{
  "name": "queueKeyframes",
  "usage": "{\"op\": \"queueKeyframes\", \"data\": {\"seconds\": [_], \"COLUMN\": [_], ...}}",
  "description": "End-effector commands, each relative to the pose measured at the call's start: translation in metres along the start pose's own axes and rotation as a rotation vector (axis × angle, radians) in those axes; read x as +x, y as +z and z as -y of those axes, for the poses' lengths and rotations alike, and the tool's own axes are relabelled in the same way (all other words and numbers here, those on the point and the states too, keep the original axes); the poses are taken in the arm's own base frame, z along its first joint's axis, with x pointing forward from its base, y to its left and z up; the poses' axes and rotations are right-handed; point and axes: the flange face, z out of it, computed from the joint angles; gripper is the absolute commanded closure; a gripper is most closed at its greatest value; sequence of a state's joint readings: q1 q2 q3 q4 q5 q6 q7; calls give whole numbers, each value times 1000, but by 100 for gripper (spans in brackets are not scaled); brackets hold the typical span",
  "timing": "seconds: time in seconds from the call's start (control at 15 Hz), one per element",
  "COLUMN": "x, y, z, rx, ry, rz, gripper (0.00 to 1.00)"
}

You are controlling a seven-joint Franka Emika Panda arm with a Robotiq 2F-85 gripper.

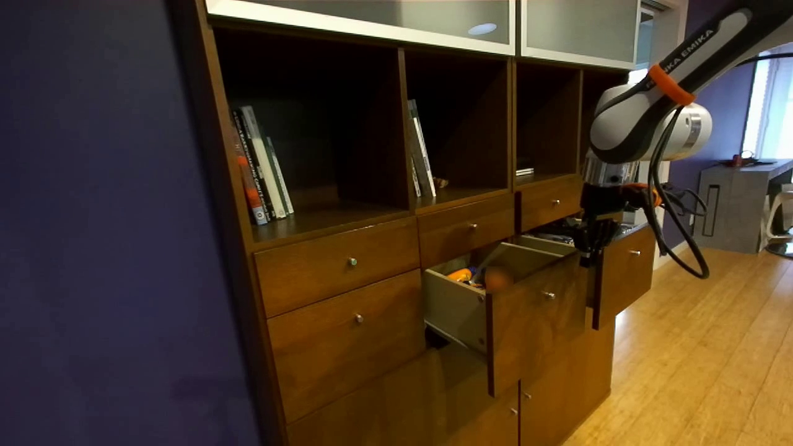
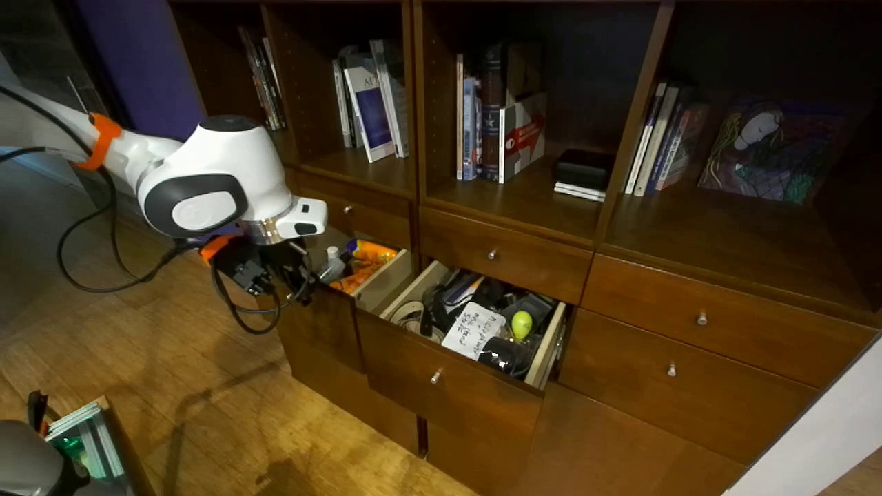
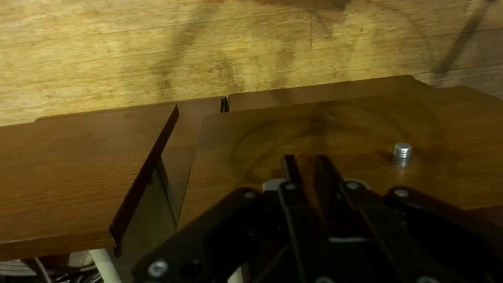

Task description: Close the middle drawers

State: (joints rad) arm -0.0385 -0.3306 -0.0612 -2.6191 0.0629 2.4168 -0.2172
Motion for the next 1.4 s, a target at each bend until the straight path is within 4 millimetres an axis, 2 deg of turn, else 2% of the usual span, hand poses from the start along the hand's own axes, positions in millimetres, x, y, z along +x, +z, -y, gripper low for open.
{"op": "queueKeyframes", "data": {"seconds": [0.0,0.33,1.0,1.33], "x": [10,26,74,95], "y": [10,24,28,34], "z": [-3,-2,17,27], "rx": [-19,-2,39,76], "ry": [18,36,84,79], "rz": [-68,-138,-347,-391], "gripper": [100,100,100,100]}}
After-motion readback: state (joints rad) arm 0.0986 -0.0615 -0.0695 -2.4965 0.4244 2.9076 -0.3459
